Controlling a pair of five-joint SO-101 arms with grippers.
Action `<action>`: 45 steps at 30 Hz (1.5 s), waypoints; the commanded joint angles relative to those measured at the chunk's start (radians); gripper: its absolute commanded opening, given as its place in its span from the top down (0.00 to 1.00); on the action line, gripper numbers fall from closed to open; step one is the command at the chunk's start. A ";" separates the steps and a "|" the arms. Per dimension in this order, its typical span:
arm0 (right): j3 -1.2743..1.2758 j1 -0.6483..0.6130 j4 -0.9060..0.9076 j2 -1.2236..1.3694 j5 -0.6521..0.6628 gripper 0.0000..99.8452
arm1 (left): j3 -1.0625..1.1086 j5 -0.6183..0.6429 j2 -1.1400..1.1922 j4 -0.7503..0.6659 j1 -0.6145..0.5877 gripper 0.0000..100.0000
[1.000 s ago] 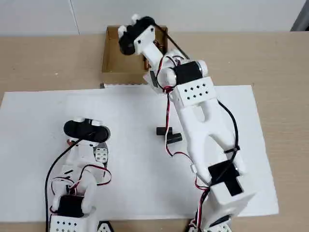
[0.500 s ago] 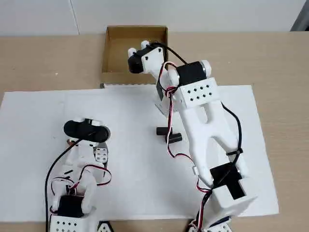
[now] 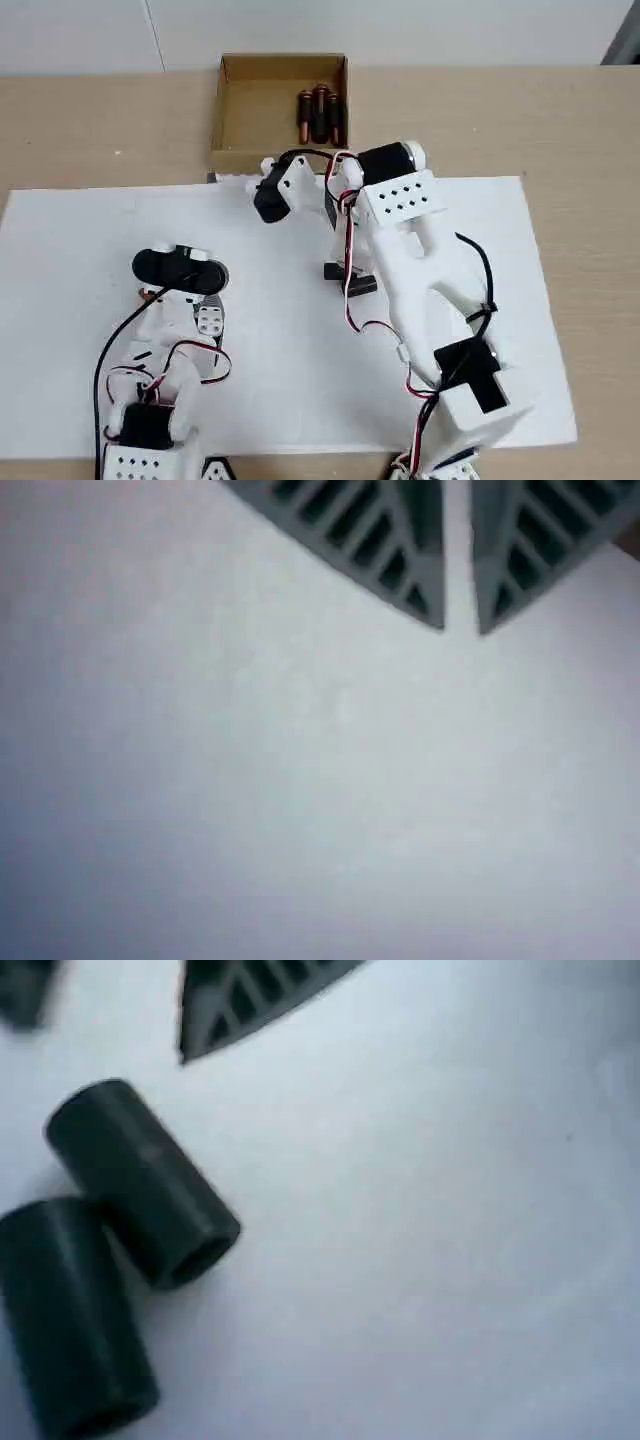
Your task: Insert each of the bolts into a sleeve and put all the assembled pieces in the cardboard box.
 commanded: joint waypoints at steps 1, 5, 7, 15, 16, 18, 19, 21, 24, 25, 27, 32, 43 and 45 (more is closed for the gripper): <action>-0.003 0.005 -0.010 0.016 0.035 0.86 | -0.002 -0.008 -0.009 0.002 -0.003 0.99; -0.005 0.005 -0.062 0.071 0.044 0.86 | -0.002 -0.008 -0.009 0.002 -0.003 0.99; -0.005 -0.004 -0.087 0.091 0.044 0.86 | -0.002 -0.008 -0.009 0.002 -0.003 0.99; -0.005 -0.061 -0.107 0.165 0.044 0.86 | -0.002 -0.008 -0.009 0.002 -0.003 0.99; -0.005 -0.061 -0.114 0.173 0.043 0.86 | -0.002 -0.008 -0.009 0.002 -0.003 0.99; -0.005 -0.064 -0.127 0.186 0.043 0.86 | -0.002 -0.008 -0.009 0.002 -0.003 0.99; -0.005 -0.064 -0.130 0.194 0.043 0.86 | -0.002 -0.008 -0.009 0.002 -0.003 0.99; -0.005 -0.064 -0.143 0.214 0.043 0.86 | -0.002 -0.008 -0.009 0.002 -0.003 0.99; -0.005 -0.064 -0.150 0.243 0.043 0.86 | -0.002 -0.008 -0.009 0.002 -0.003 0.99; -0.005 -0.064 -0.153 0.252 0.043 0.86 | -0.002 -0.008 -0.009 0.002 -0.003 0.99; -0.005 -0.064 -0.166 0.268 0.043 0.86 | -0.002 -0.008 -0.009 0.002 -0.003 0.99; -0.005 -0.064 -0.203 0.311 0.043 0.87 | -0.002 -0.008 -0.009 0.002 -0.003 0.99; -0.006 -0.065 -0.214 0.352 0.040 0.99 | -0.002 -0.008 -0.009 0.002 -0.003 0.99; -0.025 -0.065 -0.200 0.346 0.035 0.99 | -0.002 -0.008 -0.009 0.002 -0.003 0.99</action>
